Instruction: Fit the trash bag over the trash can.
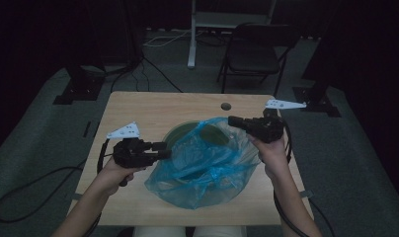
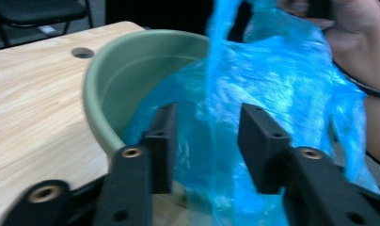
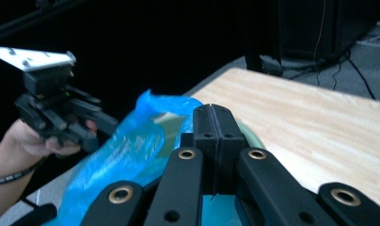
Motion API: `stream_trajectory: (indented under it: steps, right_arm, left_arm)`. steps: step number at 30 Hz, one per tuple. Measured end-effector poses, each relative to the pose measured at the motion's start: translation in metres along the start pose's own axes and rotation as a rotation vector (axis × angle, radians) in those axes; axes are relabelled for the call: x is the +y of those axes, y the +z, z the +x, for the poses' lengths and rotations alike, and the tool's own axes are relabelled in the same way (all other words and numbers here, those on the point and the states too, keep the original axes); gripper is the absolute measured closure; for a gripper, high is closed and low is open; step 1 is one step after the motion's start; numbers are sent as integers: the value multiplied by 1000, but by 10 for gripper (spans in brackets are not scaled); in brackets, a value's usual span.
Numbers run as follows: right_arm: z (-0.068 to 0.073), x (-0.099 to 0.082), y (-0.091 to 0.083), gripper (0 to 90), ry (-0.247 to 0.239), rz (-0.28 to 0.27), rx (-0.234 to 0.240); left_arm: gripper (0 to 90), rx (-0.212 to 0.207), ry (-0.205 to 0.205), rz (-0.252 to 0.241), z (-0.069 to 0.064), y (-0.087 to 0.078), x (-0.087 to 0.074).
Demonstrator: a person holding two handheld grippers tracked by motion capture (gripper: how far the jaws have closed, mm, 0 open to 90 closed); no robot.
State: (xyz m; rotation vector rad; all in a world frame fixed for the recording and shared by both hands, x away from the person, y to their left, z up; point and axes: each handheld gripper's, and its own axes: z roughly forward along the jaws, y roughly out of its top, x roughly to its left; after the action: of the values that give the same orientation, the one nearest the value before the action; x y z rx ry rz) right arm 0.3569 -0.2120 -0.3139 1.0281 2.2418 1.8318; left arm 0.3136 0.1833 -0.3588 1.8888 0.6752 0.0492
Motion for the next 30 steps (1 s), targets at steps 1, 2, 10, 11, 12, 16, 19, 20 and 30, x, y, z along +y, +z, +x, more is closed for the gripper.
stream_trajectory:
  steps: [1, 2, 10, 11, 12, 16, 19, 20, 30]
  right_arm:
    - [1, 4, -1, 900, -3, -6, 2]
    - [2, 7, -2, 900, -4, -14, 5]
    - [4, 26, -9, 900, -8, -57, 10]
    - [4, 27, -9, 900, -7, -57, 5]
    - [2, 27, -9, 900, -4, -58, 2]
    - [-11, 23, -6, 900, 22, -49, -37]
    - [-27, 16, 2, 900, 56, -13, -70]
    - [-32, 13, 7, 900, 65, 6, -83]
    - [-81, -11, 72, 900, 144, 171, -185]
  left_arm:
    - [465, 5, -1, 4, 1, 1, 1]
    - [464, -10, 0, 3, 1, 2, 2]
    - [615, -111, 34, 56, -3, 21, 8]
    - [705, -107, 35, 46, -3, 21, 9]
    - [808, -93, 42, 36, -3, 20, 10]
    - [900, 38, 28, -35, 4, 11, 15]
    - [900, 131, 5, -63, 14, 8, 18]
    - [900, 161, -6, -62, 19, 9, 18]
    - [900, 291, -139, -11, 65, 35, -1]
